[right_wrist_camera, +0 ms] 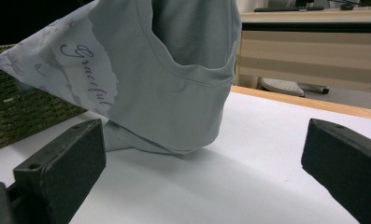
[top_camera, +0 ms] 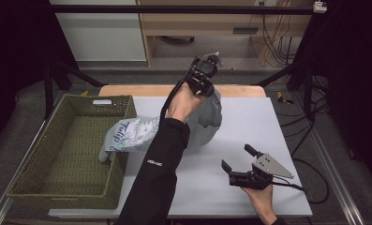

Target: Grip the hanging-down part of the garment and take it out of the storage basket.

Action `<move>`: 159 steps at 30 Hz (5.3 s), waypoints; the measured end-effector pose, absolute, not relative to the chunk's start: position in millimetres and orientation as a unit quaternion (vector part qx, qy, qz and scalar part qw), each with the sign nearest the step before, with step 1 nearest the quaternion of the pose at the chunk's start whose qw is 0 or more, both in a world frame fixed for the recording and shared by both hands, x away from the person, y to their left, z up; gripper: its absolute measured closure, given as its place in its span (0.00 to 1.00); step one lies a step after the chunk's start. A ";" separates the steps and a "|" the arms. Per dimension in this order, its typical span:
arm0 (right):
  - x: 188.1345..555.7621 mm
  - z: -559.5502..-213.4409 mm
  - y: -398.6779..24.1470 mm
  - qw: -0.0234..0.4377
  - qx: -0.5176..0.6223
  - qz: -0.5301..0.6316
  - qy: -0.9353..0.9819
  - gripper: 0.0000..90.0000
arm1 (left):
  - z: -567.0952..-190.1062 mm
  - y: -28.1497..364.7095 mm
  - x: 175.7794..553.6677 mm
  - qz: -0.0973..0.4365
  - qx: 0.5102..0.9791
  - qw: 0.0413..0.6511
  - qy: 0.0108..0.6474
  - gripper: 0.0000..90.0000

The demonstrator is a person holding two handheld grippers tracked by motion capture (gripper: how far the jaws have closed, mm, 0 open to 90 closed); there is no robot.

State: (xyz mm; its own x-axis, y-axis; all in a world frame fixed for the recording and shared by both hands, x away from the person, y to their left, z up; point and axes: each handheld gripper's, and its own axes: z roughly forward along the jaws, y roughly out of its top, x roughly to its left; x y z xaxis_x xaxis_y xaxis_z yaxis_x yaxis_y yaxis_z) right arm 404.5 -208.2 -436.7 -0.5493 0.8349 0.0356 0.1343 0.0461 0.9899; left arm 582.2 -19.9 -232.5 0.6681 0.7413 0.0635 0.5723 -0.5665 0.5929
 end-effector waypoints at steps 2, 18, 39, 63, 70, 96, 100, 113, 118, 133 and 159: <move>403.1 -435.5 -208.0 0.288 0.374 0.585 0.659 0.00 | -232.2 -19.2 582.3 0.155 0.872 0.273 0.377 0.93; 409.8 -425.2 -204.7 0.293 0.361 0.591 0.659 0.00 | -231.2 -17.8 583.5 0.152 0.871 0.274 0.378 0.93; 437.9 -408.3 -170.6 0.288 0.349 0.598 0.661 0.00 | -231.9 -16.0 583.9 0.149 0.875 0.270 0.374 0.93; 476.8 -397.5 -125.5 0.279 0.338 0.594 0.675 0.00 | -229.9 -14.6 586.6 0.147 0.872 0.263 0.386 0.93; 492.6 -398.4 -109.8 0.277 0.337 0.589 0.681 0.00 | -229.2 -15.7 585.7 0.147 0.873 0.262 0.384 0.93; 521.9 -405.2 -100.8 0.248 0.323 0.573 0.712 0.96 | -226.6 -13.2 582.1 0.147 0.874 0.266 0.379 0.93; 520.8 -403.2 -102.6 0.241 0.330 0.570 0.713 0.97 | -226.6 -12.1 581.8 0.148 0.873 0.266 0.381 0.93; 499.1 -398.5 -120.5 0.236 0.314 0.571 0.720 0.98 | -228.6 -8.8 581.0 0.159 0.871 0.262 0.383 0.93; 489.4 -392.4 -129.1 0.241 0.301 0.574 0.722 0.98 | -228.5 -9.3 580.2 0.160 0.874 0.257 0.380 0.93; 469.1 -378.2 -164.6 0.267 0.304 0.571 0.714 0.98 | -232.3 -8.1 578.1 0.158 0.875 0.255 0.380 0.93; 453.0 -386.6 -226.8 0.284 0.331 0.556 0.707 0.95 | -244.1 -35.4 570.5 0.139 0.894 0.256 0.342 0.93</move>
